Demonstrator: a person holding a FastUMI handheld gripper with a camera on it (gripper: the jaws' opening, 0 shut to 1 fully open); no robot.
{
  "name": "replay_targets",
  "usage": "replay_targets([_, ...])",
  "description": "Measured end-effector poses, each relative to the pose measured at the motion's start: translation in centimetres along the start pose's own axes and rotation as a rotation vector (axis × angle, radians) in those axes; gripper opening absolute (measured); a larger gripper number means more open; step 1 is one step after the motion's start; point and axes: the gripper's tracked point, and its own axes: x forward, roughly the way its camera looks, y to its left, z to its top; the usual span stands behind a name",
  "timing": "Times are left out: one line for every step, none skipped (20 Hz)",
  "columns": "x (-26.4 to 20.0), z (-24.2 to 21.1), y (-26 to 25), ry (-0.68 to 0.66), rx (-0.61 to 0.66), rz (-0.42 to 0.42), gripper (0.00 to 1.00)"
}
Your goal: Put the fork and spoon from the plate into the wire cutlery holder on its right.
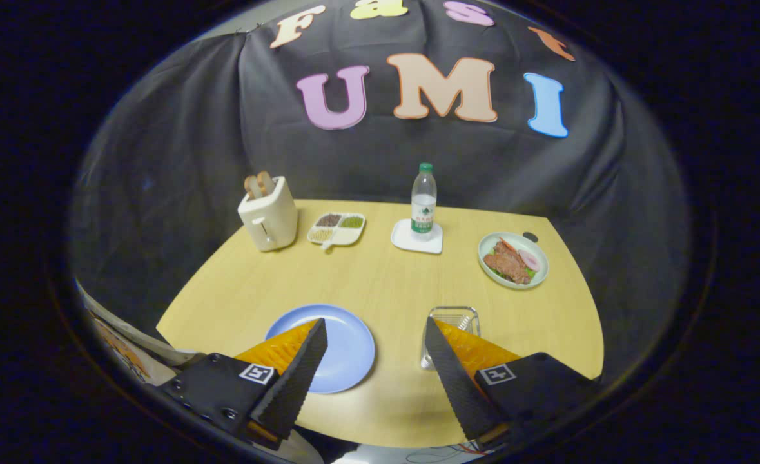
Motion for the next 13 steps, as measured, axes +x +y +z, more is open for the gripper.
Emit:
replay_targets([-0.1, 0.6, 0.6, -0.052, 0.026, -0.001, 0.98])
replay_targets([-0.4, 1.2, 1.1, -0.099, 0.046, -0.004, 0.98])
replay_targets([-0.5, 1.8, 1.7, -0.139, 0.058, -0.005, 0.97])
replay_targets([-1.0, 3.0, 2.2, -0.215, 0.058, -0.013, 0.97])
replay_targets([-1.3, 4.1, 2.7, -0.271, 0.042, -0.014, 0.96])
replay_targets([-1.9, 4.5, 2.9, -0.306, 0.031, -0.028, 0.96])
replay_targets([-2.5, 4.7, 3.0, -0.334, 0.027, -0.045, 0.96])
replay_targets([-2.8, 4.9, 3.6, -0.357, 0.029, -0.055, 0.96])
replay_targets([-3.1, 5.7, 3.7, -0.406, 0.036, -0.073, 0.96])
replay_targets([-3.6, 6.3, 3.8, -0.445, 0.041, -0.095, 0.96])
replay_targets([-4.3, 7.1, 3.8, -0.483, 0.042, -0.115, 0.96])
replay_targets([-5.1, 7.6, 4.0, -0.526, 0.038, -0.132, 0.96])
replay_targets([-5.6, 8.1, 4.4, -0.552, 0.029, -0.137, 0.96])
